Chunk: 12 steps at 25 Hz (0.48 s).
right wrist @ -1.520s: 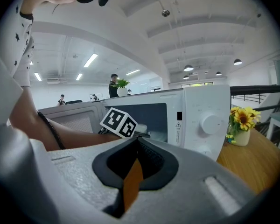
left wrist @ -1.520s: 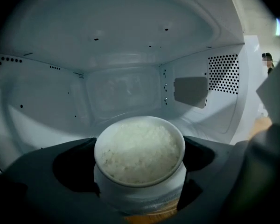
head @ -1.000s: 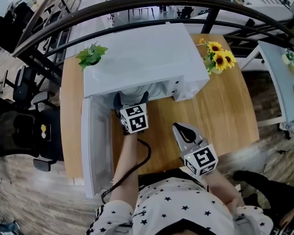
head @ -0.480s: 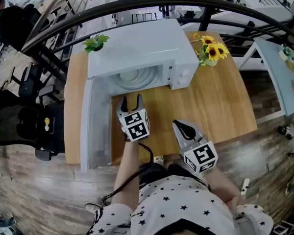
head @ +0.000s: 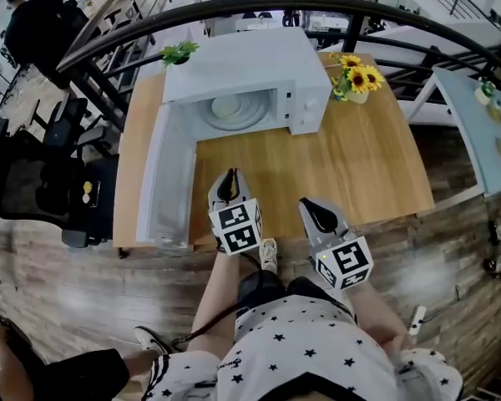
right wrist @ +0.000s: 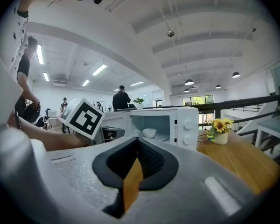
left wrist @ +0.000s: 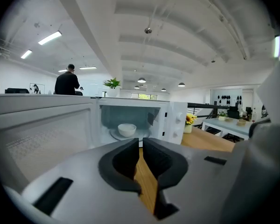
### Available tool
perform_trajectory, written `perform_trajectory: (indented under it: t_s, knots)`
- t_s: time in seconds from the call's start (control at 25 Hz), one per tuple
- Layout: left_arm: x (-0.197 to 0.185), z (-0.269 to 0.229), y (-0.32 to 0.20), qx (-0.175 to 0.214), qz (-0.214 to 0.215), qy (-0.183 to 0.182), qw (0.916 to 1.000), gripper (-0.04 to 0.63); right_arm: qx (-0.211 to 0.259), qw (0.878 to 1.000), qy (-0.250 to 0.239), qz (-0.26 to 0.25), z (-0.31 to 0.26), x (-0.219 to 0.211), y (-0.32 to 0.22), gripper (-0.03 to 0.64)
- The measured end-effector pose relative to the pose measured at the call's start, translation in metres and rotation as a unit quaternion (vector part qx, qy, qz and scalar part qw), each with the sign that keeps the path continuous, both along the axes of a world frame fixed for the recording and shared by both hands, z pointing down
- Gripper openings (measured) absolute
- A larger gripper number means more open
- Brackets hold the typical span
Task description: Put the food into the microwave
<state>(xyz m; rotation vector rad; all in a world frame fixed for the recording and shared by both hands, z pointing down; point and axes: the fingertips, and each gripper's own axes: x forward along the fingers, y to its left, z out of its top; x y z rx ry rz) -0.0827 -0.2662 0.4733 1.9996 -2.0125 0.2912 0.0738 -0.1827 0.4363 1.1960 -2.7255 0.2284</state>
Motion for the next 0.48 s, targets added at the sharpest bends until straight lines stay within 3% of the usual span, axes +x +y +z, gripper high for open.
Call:
perform_trajectory:
  t_s: [0.48]
  knots:
    - [0.036,-0.020,0.137,0.018,0.035,0.015,0.9991,0.006,0.028,1.000,-0.006,-0.014,-0.012,0.015,0.097,0.006]
